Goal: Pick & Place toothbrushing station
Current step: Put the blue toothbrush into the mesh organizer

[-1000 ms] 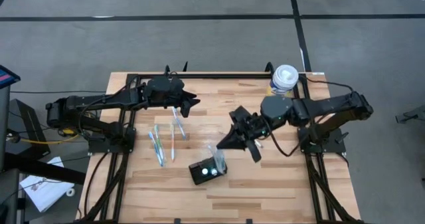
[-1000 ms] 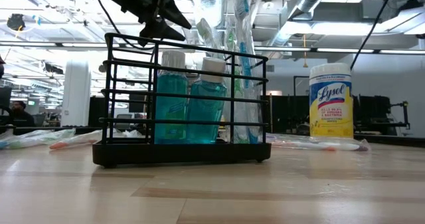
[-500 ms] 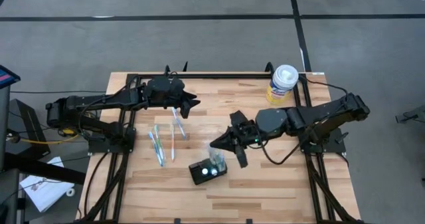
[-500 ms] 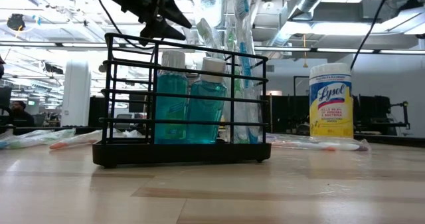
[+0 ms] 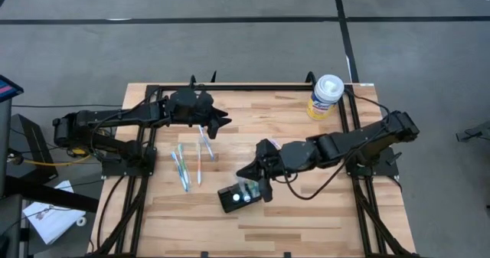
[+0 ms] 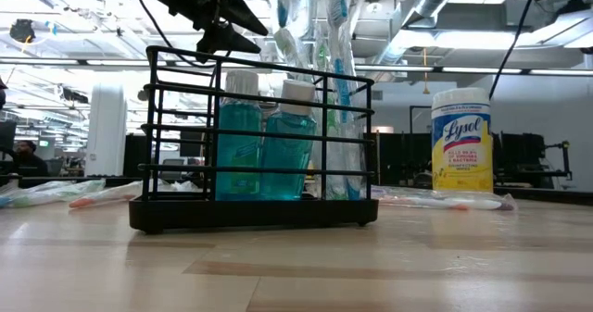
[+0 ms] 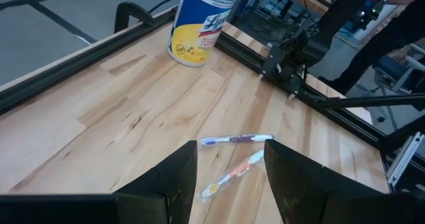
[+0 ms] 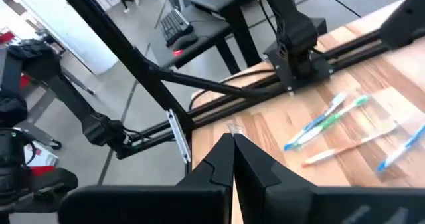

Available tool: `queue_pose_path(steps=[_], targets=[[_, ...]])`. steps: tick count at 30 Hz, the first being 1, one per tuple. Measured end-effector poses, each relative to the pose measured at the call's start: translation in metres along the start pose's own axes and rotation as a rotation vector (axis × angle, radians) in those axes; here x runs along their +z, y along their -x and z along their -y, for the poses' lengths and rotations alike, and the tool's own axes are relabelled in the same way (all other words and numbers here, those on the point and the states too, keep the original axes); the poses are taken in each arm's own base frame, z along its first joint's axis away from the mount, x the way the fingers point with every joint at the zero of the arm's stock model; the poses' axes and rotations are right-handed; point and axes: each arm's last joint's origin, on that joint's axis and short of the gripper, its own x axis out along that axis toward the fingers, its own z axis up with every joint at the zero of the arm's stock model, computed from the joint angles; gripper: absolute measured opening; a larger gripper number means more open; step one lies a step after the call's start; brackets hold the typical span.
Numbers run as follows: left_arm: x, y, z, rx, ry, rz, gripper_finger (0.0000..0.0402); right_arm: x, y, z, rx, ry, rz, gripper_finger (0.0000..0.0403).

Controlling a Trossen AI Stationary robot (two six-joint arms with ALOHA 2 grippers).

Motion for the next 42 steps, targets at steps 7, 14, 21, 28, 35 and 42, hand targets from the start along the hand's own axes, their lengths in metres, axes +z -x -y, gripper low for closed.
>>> queue_pose_path(steps=[7, 14, 21, 28, 35, 42], targets=[[0.000, 0.000, 0.000, -0.010, -0.018, -0.005, 0.0170, -0.009, -0.003, 0.002, -0.084, -0.025, -0.026, 0.0000], [0.000, 0.000, 0.000, -0.018, -0.018, -0.009, 0.0170, -0.013, 0.003, 0.007, -0.178, -0.017, -0.061, 0.0000], [0.000, 0.000, 0.000, -0.018, -0.019, -0.009, 0.0170, -0.014, 0.002, 0.009, -0.188, -0.015, -0.072, 0.0000], [0.000, 0.000, 0.000, -0.018, -0.019, -0.010, 0.0170, -0.018, 0.003, 0.011, -0.212, -0.025, -0.104, 0.0000], [0.000, 0.000, 0.000, -0.018, -0.019, -0.010, 0.0170, -0.026, 0.000, 0.013, -0.226, -0.032, -0.096, 0.0000], [-0.001, 0.000, 0.001, -0.035, -0.024, -0.017, 0.0170, -0.036, -0.007, 0.015, -0.207, -0.055, -0.062, 0.0000]])
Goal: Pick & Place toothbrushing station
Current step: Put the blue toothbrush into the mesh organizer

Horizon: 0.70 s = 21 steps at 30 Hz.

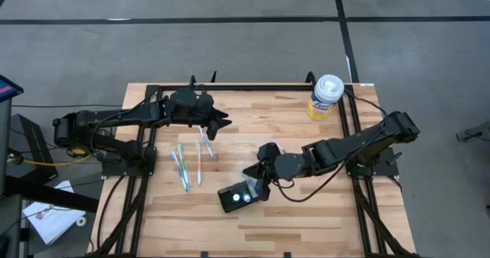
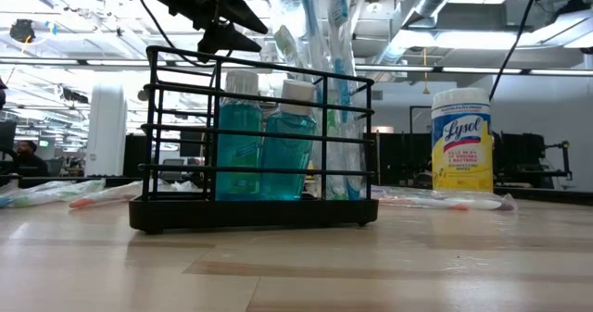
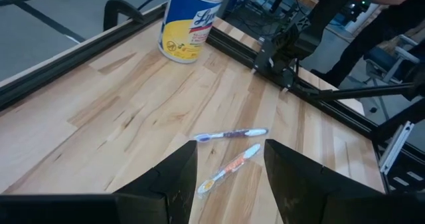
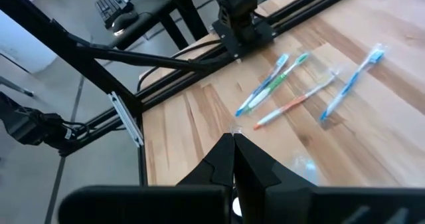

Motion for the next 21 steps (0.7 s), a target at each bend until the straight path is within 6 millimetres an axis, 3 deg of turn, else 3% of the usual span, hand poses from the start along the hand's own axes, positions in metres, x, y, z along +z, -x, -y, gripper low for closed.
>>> queue_pose_path(steps=[21], targets=[[-0.001, 0.000, 0.000, -0.005, -0.013, -0.009, 0.0170, -0.045, -0.028, 0.029, -0.025, -0.141, 0.084, 0.0000]])
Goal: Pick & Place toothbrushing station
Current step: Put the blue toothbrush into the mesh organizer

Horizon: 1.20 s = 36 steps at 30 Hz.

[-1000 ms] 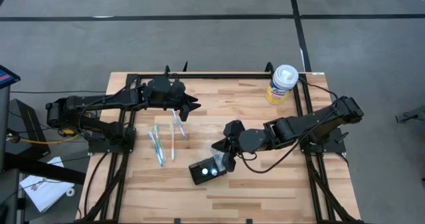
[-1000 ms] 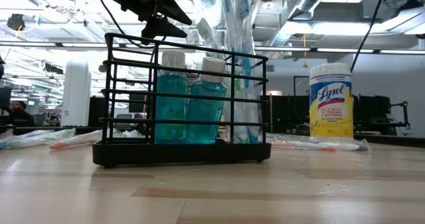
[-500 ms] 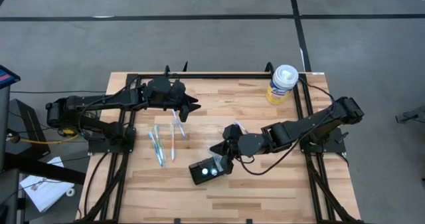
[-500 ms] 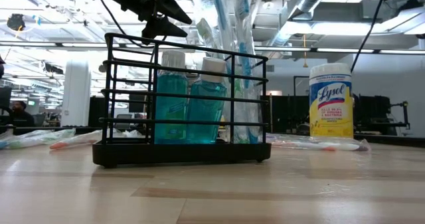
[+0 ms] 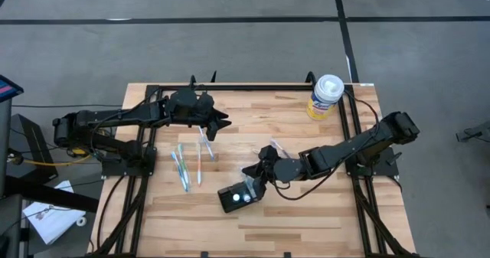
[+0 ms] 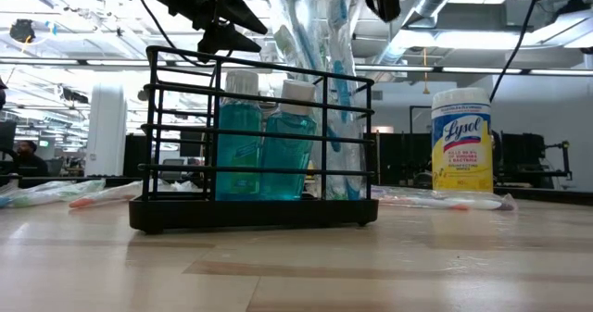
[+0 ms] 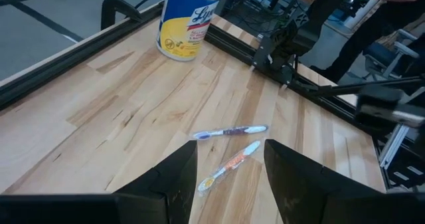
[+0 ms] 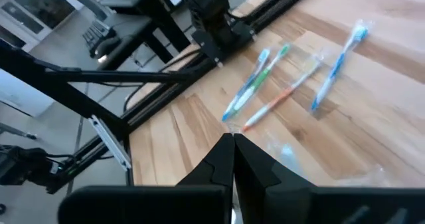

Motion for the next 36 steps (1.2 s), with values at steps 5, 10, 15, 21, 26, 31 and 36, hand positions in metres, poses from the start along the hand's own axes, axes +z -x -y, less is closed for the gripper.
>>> queue_pose_path(steps=[5, 10, 15, 21, 26, 31, 36], targets=[[0.000, 0.000, 0.000, 0.000, -0.003, 0.000, 0.0170, -0.012, -0.004, 0.010, 0.008, -0.039, 0.006, 0.0000], [0.000, 0.000, 0.000, 0.000, -0.003, -0.001, 0.0170, -0.015, -0.004, 0.010, 0.024, -0.064, 0.032, 0.0000], [0.000, 0.000, 0.000, 0.000, -0.003, -0.001, 0.0170, -0.014, 0.005, 0.001, 0.044, -0.058, 0.092, 0.0000], [0.000, 0.000, 0.000, 0.000, -0.004, -0.001, 0.0170, -0.020, 0.007, -0.002, 0.037, -0.054, 0.085, 0.0000], [0.000, 0.000, 0.001, -0.020, -0.003, -0.009, 0.0170, -0.025, 0.011, -0.004, 0.016, -0.050, 0.092, 0.0000], [0.000, 0.000, 0.001, -0.023, -0.003, -0.010, 0.0170, -0.043, 0.013, 0.003, -0.045, -0.094, 0.102, 0.0000], [0.000, 0.000, 0.001, -0.023, -0.006, -0.010, 0.0170, -0.065, 0.016, 0.014, -0.051, -0.152, 0.094, 0.0000]])
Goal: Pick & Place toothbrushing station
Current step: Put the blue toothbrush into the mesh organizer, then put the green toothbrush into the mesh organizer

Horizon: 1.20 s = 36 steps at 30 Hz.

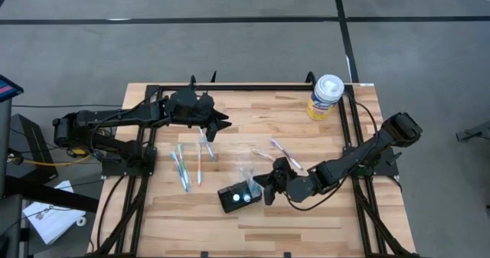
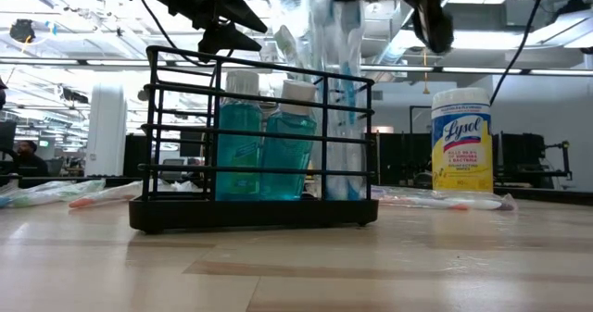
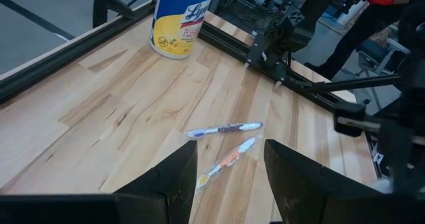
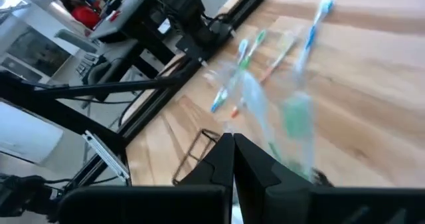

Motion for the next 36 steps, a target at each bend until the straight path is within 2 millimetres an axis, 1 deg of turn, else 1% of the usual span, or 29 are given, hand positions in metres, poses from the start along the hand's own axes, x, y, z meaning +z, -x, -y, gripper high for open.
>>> queue_pose_path(steps=[5, 13, 16, 19, 24, 27, 29, 32, 34, 36], targets=[[0.000, 0.000, 0.000, 0.001, 0.006, 0.001, 0.0170, -0.013, 0.002, 0.012, 0.029, -0.045, 0.006, 0.0000], [0.000, 0.000, 0.000, 0.001, 0.025, 0.001, 0.0159, -0.016, 0.001, 0.018, 0.044, -0.052, 0.018, 0.0000], [0.000, 0.000, 0.000, 0.002, 0.025, 0.002, 0.0158, -0.014, -0.001, 0.017, 0.097, -0.072, -0.027, 0.0011], [0.000, 0.000, 0.000, 0.003, 0.021, 0.002, 0.0169, -0.010, -0.003, 0.015, 0.160, -0.098, -0.077, 0.0049], [0.001, 0.000, -0.001, 0.012, 0.022, 0.006, 0.0201, -0.006, -0.005, 0.012, 0.201, -0.125, -0.075, 0.0155], [0.001, 0.000, -0.001, 0.012, 0.023, 0.006, 0.0211, -0.003, -0.004, 0.010, 0.226, -0.142, -0.058, 0.0221], [0.001, 0.000, -0.001, 0.012, 0.025, 0.006, 0.0213, 0.002, -0.002, 0.004, 0.279, -0.146, -0.025, 0.0249], [0.001, 0.000, -0.001, 0.012, 0.026, 0.006, 0.0214, 0.017, 0.010, -0.012, 0.417, -0.157, 0.082, 0.0262], [0.001, 0.000, -0.001, 0.009, 0.026, 0.006, 0.0214, 0.032, 0.019, -0.020, 0.455, -0.121, 0.161, 0.0259], [0.001, 0.000, -0.001, 0.008, 0.026, 0.006, 0.0214, 0.052, 0.027, -0.027, 0.476, -0.086, 0.221, 0.0251]])
